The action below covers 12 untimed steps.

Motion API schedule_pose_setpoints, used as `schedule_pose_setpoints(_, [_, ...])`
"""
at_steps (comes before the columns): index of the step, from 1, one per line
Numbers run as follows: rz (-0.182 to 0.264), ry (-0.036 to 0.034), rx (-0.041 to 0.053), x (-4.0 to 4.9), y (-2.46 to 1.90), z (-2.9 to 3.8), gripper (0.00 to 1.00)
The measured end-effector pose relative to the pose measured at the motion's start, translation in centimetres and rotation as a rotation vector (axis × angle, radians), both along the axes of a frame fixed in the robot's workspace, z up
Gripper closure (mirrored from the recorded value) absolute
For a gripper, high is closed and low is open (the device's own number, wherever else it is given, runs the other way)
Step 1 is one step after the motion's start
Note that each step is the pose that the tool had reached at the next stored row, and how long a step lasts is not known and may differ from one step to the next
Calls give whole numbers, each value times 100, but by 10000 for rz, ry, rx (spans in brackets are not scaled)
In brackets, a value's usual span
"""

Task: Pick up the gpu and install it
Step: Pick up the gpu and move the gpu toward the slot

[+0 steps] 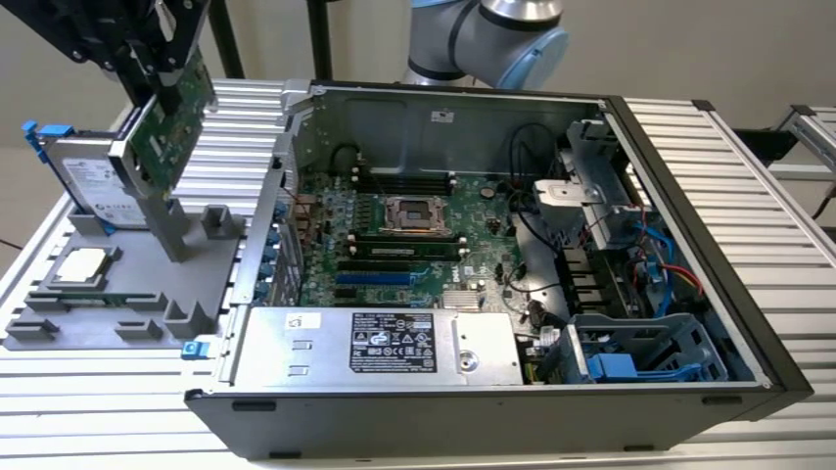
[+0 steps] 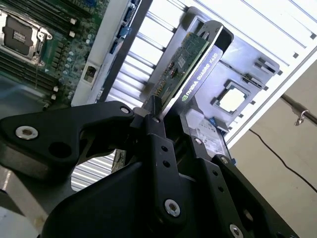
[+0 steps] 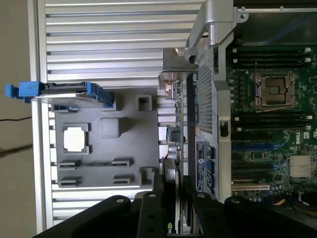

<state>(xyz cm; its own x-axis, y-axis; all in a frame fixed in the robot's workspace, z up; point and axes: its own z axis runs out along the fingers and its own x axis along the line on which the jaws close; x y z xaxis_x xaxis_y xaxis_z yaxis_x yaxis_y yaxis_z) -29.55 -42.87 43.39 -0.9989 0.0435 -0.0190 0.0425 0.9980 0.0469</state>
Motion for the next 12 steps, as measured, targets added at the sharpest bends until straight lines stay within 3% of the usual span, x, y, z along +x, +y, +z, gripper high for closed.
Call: schedule_pose_setpoints(12, [1, 1, -4, 104, 0, 0, 100])
